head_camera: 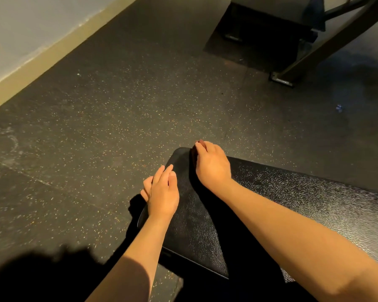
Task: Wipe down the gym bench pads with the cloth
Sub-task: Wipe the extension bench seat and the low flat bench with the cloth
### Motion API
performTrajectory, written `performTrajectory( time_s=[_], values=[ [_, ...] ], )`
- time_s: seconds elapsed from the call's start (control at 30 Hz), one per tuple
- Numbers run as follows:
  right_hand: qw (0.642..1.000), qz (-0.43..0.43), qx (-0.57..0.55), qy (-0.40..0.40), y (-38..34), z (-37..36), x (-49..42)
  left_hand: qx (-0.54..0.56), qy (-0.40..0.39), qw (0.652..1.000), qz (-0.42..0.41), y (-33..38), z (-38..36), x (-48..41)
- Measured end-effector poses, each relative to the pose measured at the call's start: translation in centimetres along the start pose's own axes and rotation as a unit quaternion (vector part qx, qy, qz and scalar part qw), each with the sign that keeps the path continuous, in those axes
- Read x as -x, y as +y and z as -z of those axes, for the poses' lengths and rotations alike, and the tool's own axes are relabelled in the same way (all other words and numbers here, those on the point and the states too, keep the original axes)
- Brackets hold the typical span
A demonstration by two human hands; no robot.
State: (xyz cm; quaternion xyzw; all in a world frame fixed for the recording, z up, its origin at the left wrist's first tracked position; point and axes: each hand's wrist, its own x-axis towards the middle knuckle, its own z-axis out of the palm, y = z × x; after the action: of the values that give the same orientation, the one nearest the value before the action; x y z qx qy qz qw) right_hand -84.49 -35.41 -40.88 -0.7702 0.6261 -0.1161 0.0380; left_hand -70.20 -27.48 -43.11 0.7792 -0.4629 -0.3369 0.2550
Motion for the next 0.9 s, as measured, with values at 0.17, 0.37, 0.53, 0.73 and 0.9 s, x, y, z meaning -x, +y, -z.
performTrajectory(
  time_s=[0.17,0.37,0.53,0.73,0.9],
  values=[
    [0.995,0.075,-0.063,-0.024,-3.4,-1.8,1.1,0.013,0.027,0.999,0.011,0.0,0.0,-0.7],
    [0.989,0.136,-0.049,-0.043,-2.4,-1.8,-0.5,0.053,0.03,0.998,-0.026,-1.2,0.3,-0.7],
    [0.992,0.094,-0.055,-0.069,-4.5,-2.5,-1.4,0.103,0.039,0.994,-0.009,-1.1,0.5,-0.2],
    [0.971,0.199,-0.118,-0.06,-5.7,-2.0,2.9,0.094,0.039,0.995,0.013,-2.4,1.6,1.6],
    [0.957,0.257,-0.107,-0.082,-4.9,-1.6,4.5,0.062,0.041,0.997,-0.019,-3.7,1.9,4.1]
  ],
)
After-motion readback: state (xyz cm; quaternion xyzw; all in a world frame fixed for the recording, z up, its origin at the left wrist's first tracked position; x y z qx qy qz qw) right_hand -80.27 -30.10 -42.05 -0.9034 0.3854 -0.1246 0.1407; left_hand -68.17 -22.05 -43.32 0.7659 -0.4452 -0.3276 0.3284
